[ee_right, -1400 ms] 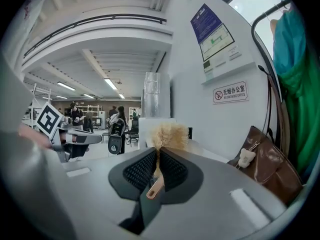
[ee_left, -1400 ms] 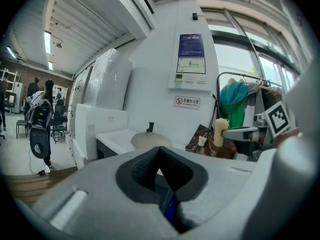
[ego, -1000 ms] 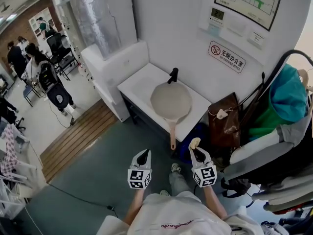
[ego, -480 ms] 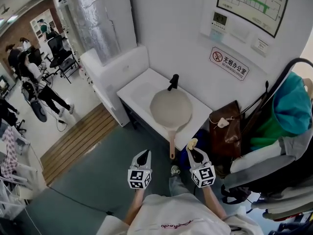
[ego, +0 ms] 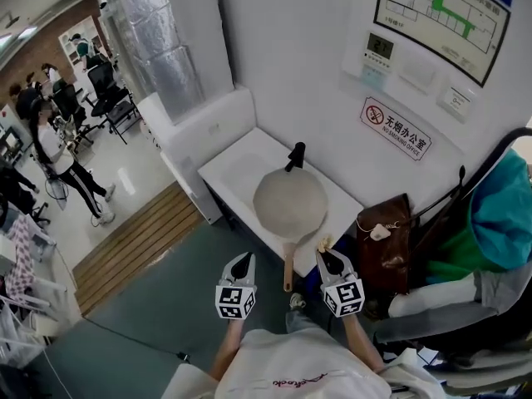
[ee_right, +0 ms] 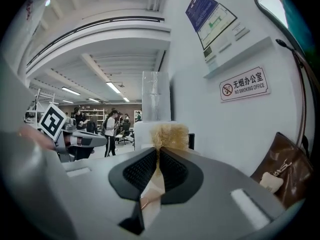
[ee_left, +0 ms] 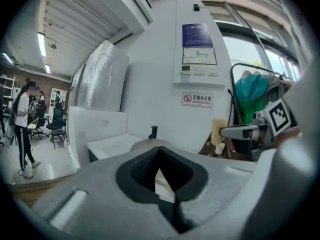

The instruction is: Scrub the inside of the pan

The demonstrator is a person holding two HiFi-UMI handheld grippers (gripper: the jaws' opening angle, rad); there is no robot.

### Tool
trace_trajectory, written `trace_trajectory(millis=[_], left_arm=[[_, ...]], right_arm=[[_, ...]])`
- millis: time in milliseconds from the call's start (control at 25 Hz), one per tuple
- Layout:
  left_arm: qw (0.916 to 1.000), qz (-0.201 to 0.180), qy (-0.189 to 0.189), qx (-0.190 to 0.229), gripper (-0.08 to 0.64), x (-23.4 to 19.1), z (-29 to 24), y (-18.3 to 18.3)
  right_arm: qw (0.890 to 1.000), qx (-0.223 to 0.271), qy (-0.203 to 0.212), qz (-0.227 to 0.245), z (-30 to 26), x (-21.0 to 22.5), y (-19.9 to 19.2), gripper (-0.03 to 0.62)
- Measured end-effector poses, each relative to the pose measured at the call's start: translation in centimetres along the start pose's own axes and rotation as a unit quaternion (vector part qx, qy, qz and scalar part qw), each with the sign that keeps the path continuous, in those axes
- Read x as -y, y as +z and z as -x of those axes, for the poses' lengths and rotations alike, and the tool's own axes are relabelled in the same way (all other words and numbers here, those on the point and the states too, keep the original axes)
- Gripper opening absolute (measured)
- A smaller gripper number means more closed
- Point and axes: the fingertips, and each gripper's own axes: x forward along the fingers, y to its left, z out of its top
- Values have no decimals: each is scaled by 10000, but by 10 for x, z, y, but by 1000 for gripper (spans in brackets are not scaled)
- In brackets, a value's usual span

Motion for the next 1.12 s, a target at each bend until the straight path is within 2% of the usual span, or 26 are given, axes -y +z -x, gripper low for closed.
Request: trace_trajectory(millis=[600,1120], left_arm=[[9997,-80,209,-12,0,-10,-108,37],[9987,2,413,-302,0,-20,-143,22]], right_arm=[[9995,99,290,-36,-82,83,30,26],[9982,-88,585,-96,-121,107,17,27]])
